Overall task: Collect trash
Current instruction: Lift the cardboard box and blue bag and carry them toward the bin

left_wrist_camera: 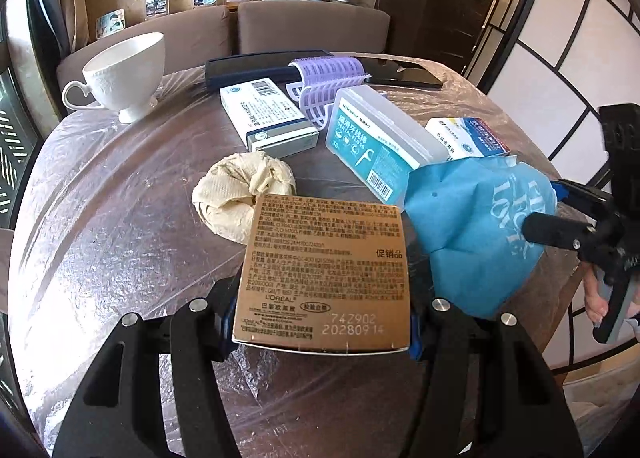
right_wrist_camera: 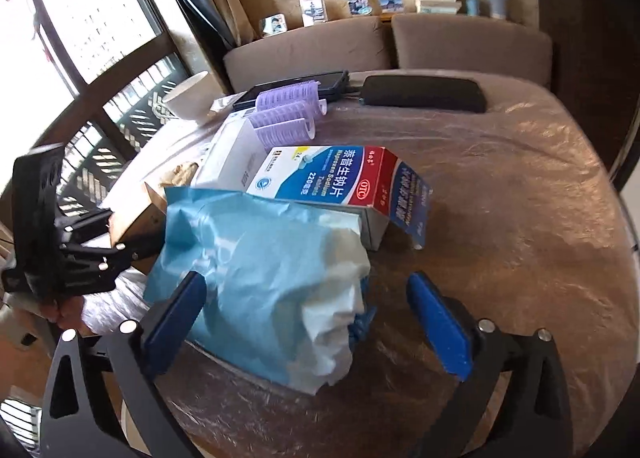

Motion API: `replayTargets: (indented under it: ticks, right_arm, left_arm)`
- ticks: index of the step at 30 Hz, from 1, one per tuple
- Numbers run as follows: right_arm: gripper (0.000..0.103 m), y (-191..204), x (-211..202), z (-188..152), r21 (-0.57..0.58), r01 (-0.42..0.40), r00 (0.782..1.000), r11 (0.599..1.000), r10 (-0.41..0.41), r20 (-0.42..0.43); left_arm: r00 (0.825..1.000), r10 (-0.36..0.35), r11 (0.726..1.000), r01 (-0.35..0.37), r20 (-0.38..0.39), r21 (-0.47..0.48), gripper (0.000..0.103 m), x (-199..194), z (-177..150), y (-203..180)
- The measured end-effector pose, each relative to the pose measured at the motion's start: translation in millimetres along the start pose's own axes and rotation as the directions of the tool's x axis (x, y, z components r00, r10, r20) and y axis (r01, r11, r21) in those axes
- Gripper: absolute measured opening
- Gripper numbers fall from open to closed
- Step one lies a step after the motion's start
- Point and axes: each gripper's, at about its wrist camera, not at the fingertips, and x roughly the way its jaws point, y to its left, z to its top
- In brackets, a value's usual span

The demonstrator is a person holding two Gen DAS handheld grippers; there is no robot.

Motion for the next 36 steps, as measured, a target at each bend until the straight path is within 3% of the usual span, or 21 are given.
replayTargets:
  ticks: [5, 7, 11, 13, 14, 16, 19, 24, 36]
  right_arm:
    - [0.099, -9.8, 13.3, 4.7, 0.089, -0.185, 0.982, 0.979, 0.187, -0.021]
    - [0.099, -7.1, 17.3, 7.0, 0.084, -0.216, 0.975, 0.973, 0.22, -0.031]
    - [0.099, 12.8, 19.1, 6.6, -0.028, -0.176, 0.984, 0.984, 0.175, -0.037]
    - [0.082, 22.6, 18.9, 3.5, -0.085, -0.127, 0.991, 0.988, 0.124, -0.044]
    - [0.078, 24.4, 18.8, 2.1, -0.098, -0.121, 0.992, 0.988, 0.116, -0.048]
    - [0.064, 20.6, 14.1, 2.6, -0.068, -0.158, 0.987, 0.985, 0.156, -0.041]
    - [0.054, 18.9, 7.0, 1.6, -0.048, -0.16, 0.987, 0.986, 0.159, -0.026]
    - [0.05, 14.5, -8.9, 0.6, -0.045, -0.111, 0.994, 0.993, 0.111, 0.009]
    - [0.048, 6.6, -25.8, -5.0, 0.002, -0.116, 0.993, 0.993, 0.116, 0.036]
  left_arm:
    - [1.0, -0.021, 1.0, 0.021, -0.003, -0.007, 0.061, 3.1, -1.2, 0.3]
    - [1.0, -0.023, 1.0, 0.023, -0.003, 0.001, 0.061, 3.7, -0.6, -0.9]
    - [1.0, -0.011, 1.0, 0.011, -0.002, 0.02, 0.06, 5.7, 0.1, -2.4]
    - [1.0, 0.0, 1.0, 0.0, -0.001, 0.02, 0.06, 6.0, 0.4, -1.5]
    - [1.0, 0.005, 1.0, -0.005, 0.0, 0.017, 0.06, 5.8, 0.3, 0.0]
    - [1.0, 0.005, 1.0, -0.005, -0.001, 0.006, 0.06, 4.8, 0.5, 2.5]
    - [1.0, 0.009, 1.0, -0.009, 0.003, -0.01, 0.06, 2.4, -0.5, 5.7]
    - [1.0, 0.022, 1.0, -0.022, 0.014, -0.019, 0.06, -3.5, -2.8, 3.2]
    - [0.999, 0.022, 0.998, -0.021, 0.024, -0.052, 0.06, -19.4, -12.7, -8.5]
